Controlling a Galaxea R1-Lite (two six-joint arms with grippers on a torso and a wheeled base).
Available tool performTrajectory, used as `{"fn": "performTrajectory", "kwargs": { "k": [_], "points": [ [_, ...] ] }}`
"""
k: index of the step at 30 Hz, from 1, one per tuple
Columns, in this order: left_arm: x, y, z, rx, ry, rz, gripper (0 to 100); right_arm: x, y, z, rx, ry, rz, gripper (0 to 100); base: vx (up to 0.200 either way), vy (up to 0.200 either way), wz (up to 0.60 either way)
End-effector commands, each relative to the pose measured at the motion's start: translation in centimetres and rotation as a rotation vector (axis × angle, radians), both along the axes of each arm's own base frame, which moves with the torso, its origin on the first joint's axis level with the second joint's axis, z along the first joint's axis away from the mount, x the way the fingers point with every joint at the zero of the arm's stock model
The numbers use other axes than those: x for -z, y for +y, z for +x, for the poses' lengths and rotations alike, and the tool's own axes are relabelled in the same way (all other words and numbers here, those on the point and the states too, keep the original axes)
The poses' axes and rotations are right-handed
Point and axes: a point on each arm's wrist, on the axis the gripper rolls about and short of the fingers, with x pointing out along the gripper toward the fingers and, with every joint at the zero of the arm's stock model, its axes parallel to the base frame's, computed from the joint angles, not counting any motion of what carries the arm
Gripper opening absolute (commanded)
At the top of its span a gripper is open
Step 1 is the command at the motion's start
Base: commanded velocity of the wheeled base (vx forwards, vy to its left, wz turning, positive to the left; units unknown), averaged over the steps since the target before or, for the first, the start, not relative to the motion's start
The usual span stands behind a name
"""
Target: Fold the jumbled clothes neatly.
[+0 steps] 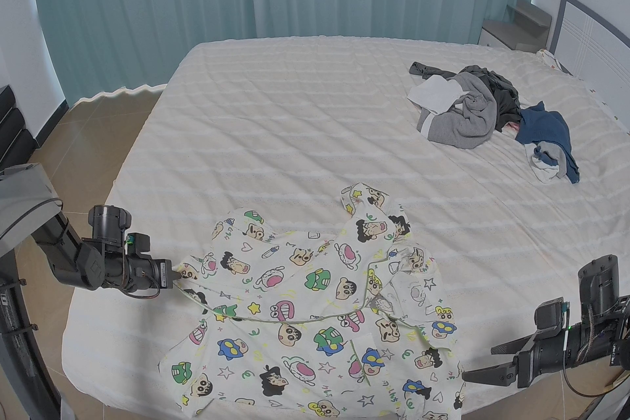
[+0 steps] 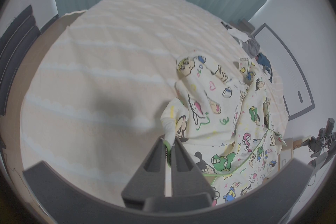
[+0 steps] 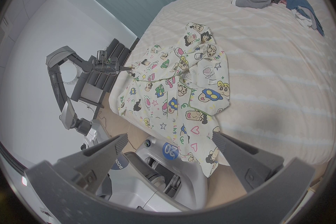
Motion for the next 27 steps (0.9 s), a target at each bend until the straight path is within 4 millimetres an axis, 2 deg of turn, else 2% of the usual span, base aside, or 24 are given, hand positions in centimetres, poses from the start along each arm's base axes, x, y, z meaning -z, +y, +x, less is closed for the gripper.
{"fn": "performTrajectory", "kwargs": {
  "k": [1,7,13,14,20,23,27],
  "points": [
    [-1.0,0.7,-0.8,-0.027,-0.045,0.008,0,-0.1,-0.1,-0.2,0.002,-0.007,0.004,100,0.0,0.0,0.0],
    [-0.1,2.1,-1.4,-0.081,-0.066,0.021,0,-0.1,-0.1,-0.2,0.001,-0.008,0.003,100,0.0,0.0,0.0],
    [0.1,2.3,-1.5,-0.086,-0.06,0.02,0,-0.1,-0.1,-0.2,0.001,-0.008,0.003,100,0.0,0.0,0.0],
    [0.1,2.3,-1.5,-0.086,-0.06,0.02,100,-0.1,-0.1,-0.2,0.001,-0.008,0.003,100,0.0,0.0,0.0],
    [0.5,2.2,-1.4,-0.086,-0.05,0.022,100,-0.1,-0.1,-0.2,0.001,-0.01,0.004,100,0.0,0.0,0.0],
    [0.9,2.2,-2.1,-0.086,-0.024,0.025,100,-0.2,0.0,0.2,0.004,-0.007,0.005,100,0.0,0.0,0.0],
    [0.8,2.2,-2.6,-0.087,-0.029,0.019,100,-1.3,0.9,3.5,0.043,-0.033,0.029,100,0.0,0.0,0.0]
  ]
}}
